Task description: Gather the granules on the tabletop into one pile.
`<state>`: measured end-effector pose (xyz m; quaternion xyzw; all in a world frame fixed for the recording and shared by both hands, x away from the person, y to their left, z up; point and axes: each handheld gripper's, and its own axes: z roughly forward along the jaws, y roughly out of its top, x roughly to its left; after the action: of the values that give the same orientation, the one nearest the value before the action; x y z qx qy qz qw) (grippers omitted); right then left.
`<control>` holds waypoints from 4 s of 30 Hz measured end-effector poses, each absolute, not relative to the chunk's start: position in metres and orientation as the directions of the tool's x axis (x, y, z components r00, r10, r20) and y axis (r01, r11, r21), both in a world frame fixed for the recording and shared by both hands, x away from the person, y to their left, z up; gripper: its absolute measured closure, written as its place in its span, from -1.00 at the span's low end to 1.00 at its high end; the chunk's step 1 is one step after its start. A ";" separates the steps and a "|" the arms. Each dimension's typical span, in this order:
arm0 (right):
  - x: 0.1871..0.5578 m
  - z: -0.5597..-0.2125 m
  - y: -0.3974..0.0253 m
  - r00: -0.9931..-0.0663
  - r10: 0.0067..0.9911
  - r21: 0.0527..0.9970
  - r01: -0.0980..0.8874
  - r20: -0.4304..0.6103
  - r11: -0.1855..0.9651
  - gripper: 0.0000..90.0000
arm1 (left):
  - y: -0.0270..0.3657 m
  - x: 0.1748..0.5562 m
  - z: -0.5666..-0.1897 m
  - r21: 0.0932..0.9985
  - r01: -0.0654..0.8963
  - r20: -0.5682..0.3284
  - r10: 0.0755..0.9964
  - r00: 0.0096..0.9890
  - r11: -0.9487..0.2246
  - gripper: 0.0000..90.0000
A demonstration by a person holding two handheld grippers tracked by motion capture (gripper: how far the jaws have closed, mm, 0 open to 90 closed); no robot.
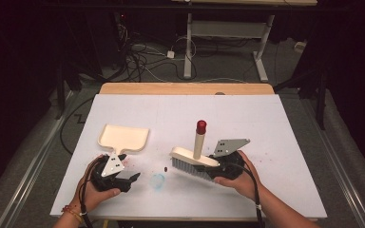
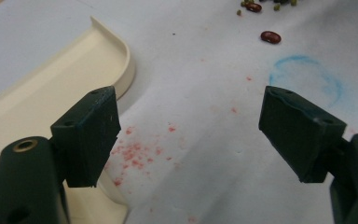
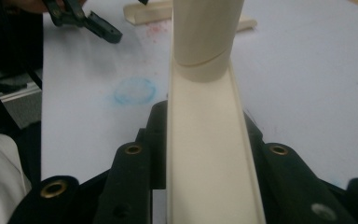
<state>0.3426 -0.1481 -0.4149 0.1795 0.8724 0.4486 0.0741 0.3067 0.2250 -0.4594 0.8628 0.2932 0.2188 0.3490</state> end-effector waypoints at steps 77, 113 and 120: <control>0.340 -0.445 -0.138 -0.602 0.777 0.822 0.527 0.182 0.215 0.51 | 0.221 0.311 -0.463 0.702 0.345 0.188 0.630 0.754 -0.623 -0.56; 0.331 -0.444 -0.191 -0.592 0.783 0.822 0.339 -0.192 0.458 0.51 | 0.218 0.310 -0.465 0.682 0.337 0.209 0.614 0.761 -0.649 -0.56; 0.327 -0.444 -0.156 -0.638 0.739 0.816 0.297 -0.217 0.496 0.51 | 0.220 0.309 -0.465 0.681 0.342 0.206 0.617 0.760 -0.648 -0.56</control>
<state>0.3271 -0.1562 -0.4442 0.3169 0.8170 0.3892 0.2840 0.3093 0.2195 -0.4654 0.8819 0.2718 0.2151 0.3196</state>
